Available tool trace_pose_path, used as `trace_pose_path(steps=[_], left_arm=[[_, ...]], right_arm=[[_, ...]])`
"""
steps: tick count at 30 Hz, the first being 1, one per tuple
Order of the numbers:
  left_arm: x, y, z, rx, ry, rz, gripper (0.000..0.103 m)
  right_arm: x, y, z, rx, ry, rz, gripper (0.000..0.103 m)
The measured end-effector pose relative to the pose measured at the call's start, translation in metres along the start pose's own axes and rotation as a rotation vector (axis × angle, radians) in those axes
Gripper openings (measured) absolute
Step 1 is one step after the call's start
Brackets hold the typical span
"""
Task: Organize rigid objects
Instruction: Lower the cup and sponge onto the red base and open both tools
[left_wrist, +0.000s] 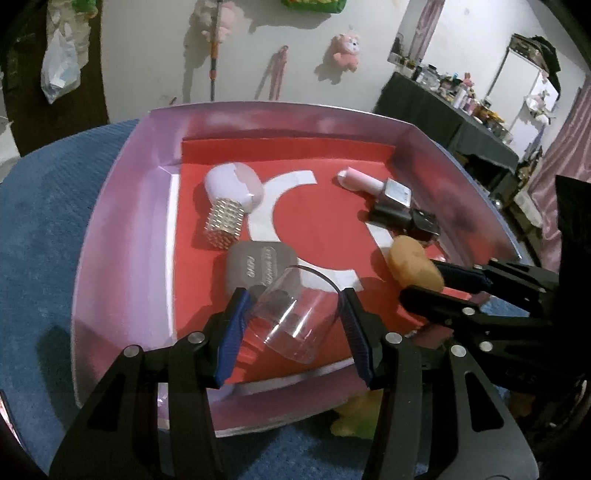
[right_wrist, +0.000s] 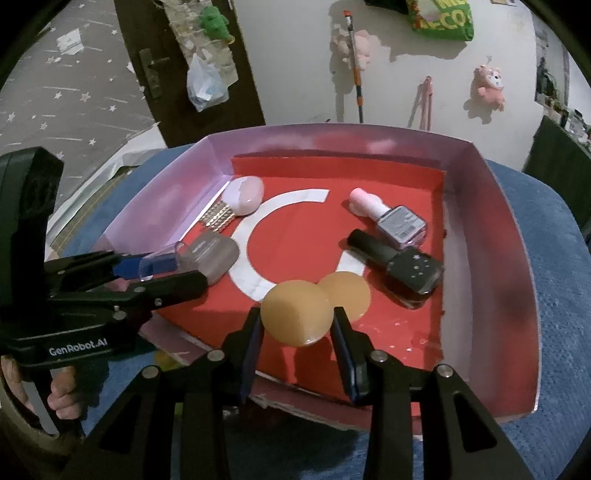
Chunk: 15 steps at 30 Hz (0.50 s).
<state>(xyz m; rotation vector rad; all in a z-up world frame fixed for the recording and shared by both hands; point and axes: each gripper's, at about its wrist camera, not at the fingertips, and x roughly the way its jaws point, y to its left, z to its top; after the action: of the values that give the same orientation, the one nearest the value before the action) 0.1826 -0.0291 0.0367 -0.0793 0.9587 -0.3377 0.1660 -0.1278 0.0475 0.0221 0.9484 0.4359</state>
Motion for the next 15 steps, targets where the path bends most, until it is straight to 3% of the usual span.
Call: trace_pose_path(steps=[4,15], left_arm=[[0.003,-0.004,-0.002,0.009,0.022,-0.039,0.048],[0.018,0.002,0.001,0.001,0.046,-0.015,0.048]], right_arm=[[0.005,0.004,0.0,-0.003,0.02,0.032,0.04],[0.014,0.001,-0.002,0.001,0.035,-0.015,0.04]])
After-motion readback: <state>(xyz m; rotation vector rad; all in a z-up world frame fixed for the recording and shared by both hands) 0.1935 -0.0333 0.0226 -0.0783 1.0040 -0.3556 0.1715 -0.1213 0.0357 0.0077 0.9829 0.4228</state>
